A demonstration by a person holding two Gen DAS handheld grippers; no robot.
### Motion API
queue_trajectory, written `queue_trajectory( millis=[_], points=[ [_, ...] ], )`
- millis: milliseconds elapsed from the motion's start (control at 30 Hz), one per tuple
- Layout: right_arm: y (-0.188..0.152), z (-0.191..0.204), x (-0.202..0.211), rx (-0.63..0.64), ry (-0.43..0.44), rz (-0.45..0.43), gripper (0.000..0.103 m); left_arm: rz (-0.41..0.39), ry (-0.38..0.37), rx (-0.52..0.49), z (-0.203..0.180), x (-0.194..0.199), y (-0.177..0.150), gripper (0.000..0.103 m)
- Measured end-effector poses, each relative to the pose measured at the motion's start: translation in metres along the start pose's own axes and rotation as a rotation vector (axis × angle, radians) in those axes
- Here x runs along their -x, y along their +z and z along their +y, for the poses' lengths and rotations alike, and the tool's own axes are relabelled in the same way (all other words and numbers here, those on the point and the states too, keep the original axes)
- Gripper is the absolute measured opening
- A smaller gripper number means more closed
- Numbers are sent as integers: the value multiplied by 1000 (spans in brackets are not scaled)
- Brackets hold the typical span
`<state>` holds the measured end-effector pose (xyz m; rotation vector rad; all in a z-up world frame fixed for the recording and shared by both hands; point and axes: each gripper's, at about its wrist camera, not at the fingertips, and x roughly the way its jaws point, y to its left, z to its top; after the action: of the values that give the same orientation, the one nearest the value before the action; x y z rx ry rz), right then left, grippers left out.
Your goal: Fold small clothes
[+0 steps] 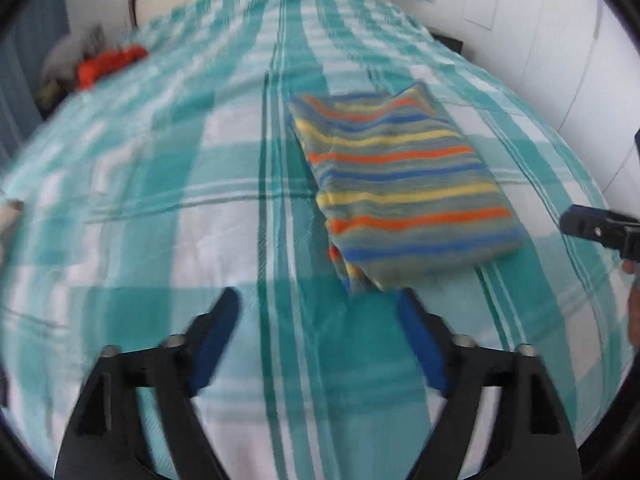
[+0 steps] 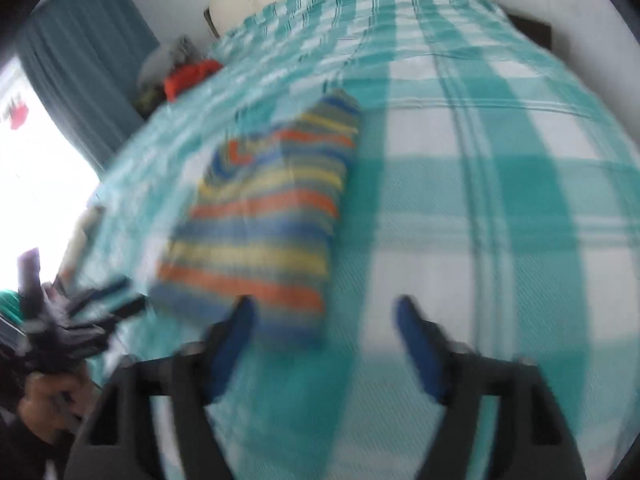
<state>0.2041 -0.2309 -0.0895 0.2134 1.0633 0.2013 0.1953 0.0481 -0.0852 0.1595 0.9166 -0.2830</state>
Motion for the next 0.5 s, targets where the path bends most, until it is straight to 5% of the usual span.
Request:
queue_trajectory(
  millis=[333, 500],
  points=[
    [-52, 64, 105, 106, -121, -123, 100, -132, 288, 40, -33, 99, 0, 102],
    [-62, 86, 135, 139, -162, -128, 102, -37, 205, 120, -30, 126, -12, 102]
  ],
)
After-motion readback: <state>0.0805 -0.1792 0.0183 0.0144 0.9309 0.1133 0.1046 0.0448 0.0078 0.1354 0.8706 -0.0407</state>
